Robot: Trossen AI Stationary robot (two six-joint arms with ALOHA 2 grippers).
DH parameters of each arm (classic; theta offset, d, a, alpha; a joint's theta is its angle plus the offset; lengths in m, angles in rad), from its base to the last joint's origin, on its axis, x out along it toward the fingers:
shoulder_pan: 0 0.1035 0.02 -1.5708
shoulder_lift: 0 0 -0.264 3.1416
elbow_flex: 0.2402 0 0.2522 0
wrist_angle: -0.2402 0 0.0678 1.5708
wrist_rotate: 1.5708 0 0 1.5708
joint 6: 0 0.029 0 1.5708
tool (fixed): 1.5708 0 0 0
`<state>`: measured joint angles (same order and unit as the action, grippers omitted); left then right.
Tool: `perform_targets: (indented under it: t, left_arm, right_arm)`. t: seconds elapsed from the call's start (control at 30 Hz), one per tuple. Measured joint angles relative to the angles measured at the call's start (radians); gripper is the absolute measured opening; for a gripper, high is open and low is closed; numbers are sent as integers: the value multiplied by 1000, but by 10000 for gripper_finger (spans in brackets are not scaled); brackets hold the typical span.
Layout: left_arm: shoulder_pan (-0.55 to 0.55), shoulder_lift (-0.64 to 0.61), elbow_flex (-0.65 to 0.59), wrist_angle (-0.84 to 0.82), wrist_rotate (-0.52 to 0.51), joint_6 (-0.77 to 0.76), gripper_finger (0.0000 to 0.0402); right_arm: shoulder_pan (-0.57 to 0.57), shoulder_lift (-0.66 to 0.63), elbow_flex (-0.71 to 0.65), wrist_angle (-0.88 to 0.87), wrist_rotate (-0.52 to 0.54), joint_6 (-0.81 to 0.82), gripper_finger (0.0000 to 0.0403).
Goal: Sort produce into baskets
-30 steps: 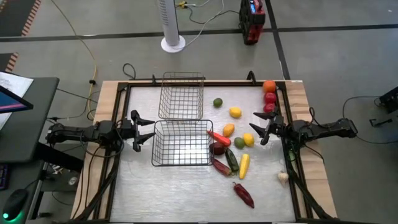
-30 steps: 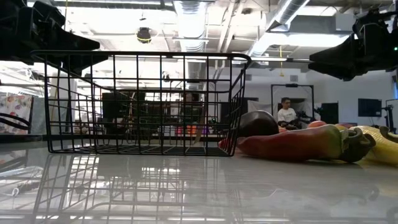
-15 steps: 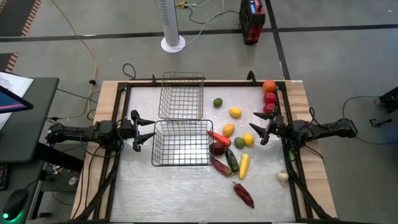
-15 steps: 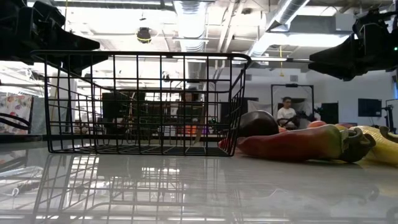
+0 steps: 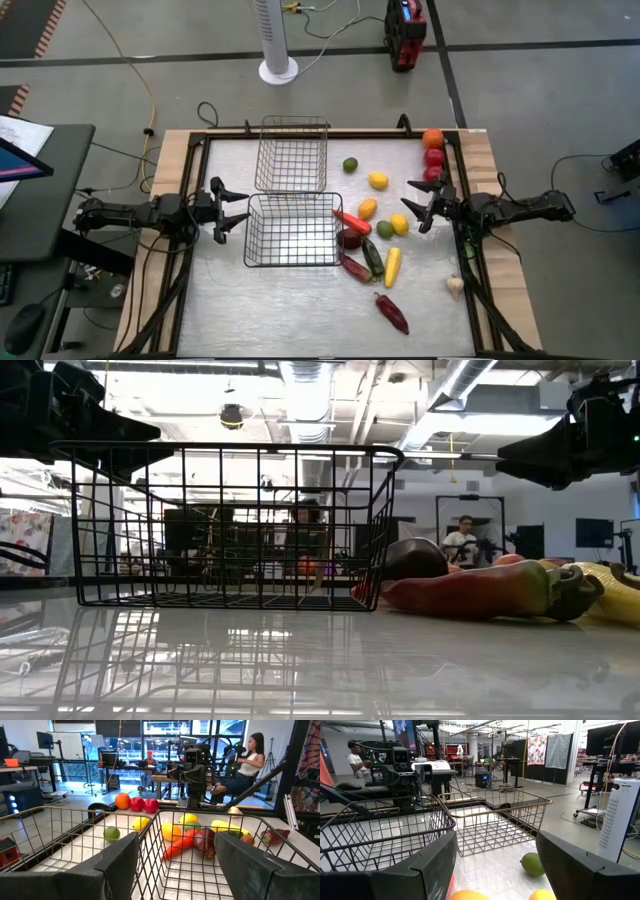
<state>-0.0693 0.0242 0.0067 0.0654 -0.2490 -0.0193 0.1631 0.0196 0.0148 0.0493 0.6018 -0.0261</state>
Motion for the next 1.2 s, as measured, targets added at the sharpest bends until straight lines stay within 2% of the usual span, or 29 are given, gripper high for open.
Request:
perform_targets:
  t: [0.43,0.6,0.83,1.2]
  left_arm:
    - [0,0,0,1,0,0,249]
    - [0,0,0,71,-1,61,249]
    - [0,0,0,74,0,-32,249]
    - [0,0,0,65,-1,-5,249]
  right_arm:
    - [0,0,0,0,0,0,301]
    - [0,0,0,0,0,0,301]
    - [0,0,0,0,0,0,301]
    - [0,0,0,3,0,0,301]
